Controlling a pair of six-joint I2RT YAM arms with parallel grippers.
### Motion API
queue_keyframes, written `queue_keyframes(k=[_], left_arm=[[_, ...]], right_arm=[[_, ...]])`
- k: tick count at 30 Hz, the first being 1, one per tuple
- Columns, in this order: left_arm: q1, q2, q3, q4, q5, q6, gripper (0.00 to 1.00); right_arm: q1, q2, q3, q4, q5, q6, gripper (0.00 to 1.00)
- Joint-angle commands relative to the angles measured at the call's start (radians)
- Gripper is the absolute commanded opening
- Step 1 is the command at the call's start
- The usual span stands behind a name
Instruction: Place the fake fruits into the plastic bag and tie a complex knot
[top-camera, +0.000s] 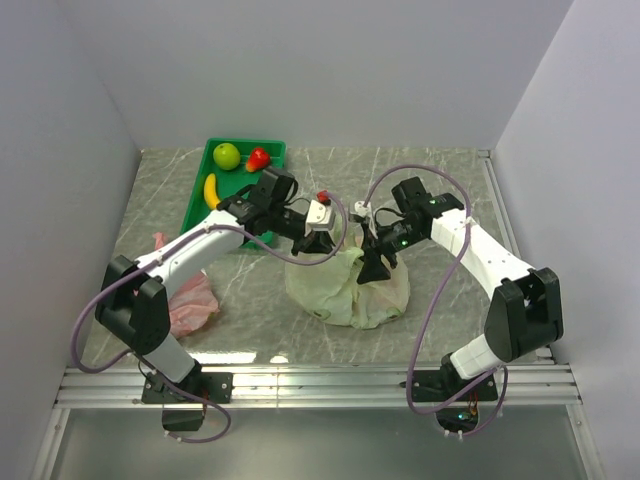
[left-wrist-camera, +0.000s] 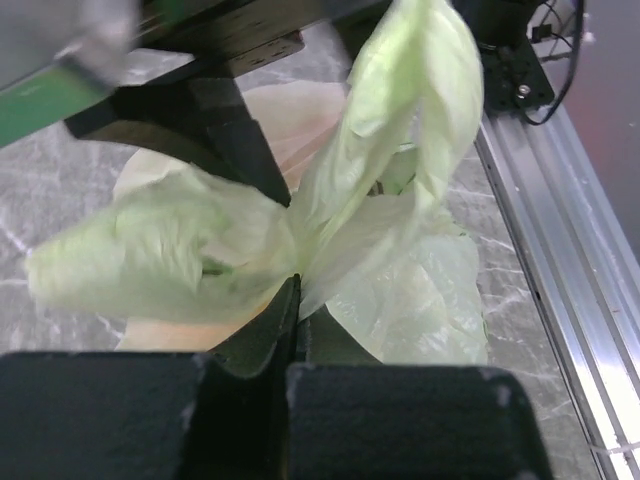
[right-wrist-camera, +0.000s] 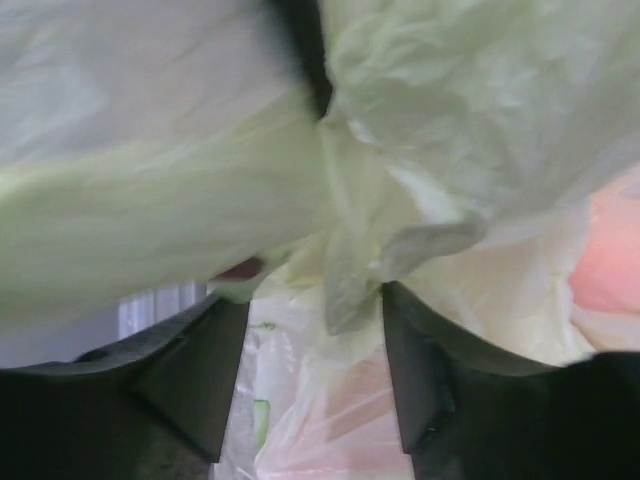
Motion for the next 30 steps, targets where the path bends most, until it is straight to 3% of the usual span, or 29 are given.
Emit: queue_keyframes(k=[1, 6, 11, 13, 14, 16, 18, 19, 23, 29, 30], left_arm=[[0.018, 0.000, -0.003, 0.081, -0.012, -0.067, 0.01], [0.018, 0.018, 0.020, 0.112, -0.003, -0.108, 0.02], [-0.019, 0.052, 0.053, 0.118, -0.014, -0.139, 0.04], [-0.025, 0.060, 0.059, 0.125, -0.017, -0.151, 0.06], [-0.025, 0.058, 0.060, 0.119, -0.017, -0.148, 0.07], [-0.022, 0.043, 0.060, 0.110, -0.029, -0.144, 0.12], [-0.014, 0.024, 0.056, 0.098, -0.029, -0.150, 0.17], [0.001, 0.002, 0.057, 0.086, -0.012, -0.150, 0.26], [0.082, -0.083, 0.022, 0.087, 0.023, -0.245, 0.43], [0.188, -0.203, 0.002, 0.041, -0.050, -0.268, 0.60], [0.191, -0.209, 0.005, 0.043, -0.075, -0.257, 0.71]], right_arm=[[-0.009, -0.024, 0.012, -0.074, -0.028, -0.082, 0.69], [-0.006, -0.005, 0.041, -0.007, -0.034, -0.001, 0.75], [0.005, 0.063, 0.109, -0.028, -0.104, 0.041, 0.72], [0.009, 0.100, 0.141, -0.055, -0.114, 0.031, 0.64], [0.008, 0.110, 0.152, -0.071, -0.114, 0.021, 0.54], [0.009, 0.135, 0.167, -0.100, -0.108, 0.002, 0.43], [0.006, 0.146, 0.167, -0.115, -0.109, -0.015, 0.36], [0.006, 0.147, 0.166, -0.120, -0.112, -0.021, 0.28], [0.006, 0.160, 0.181, -0.157, -0.115, -0.052, 0.00], [0.006, 0.167, 0.198, -0.186, -0.120, -0.084, 0.00], [0.006, 0.166, 0.201, -0.189, -0.123, -0.093, 0.00]])
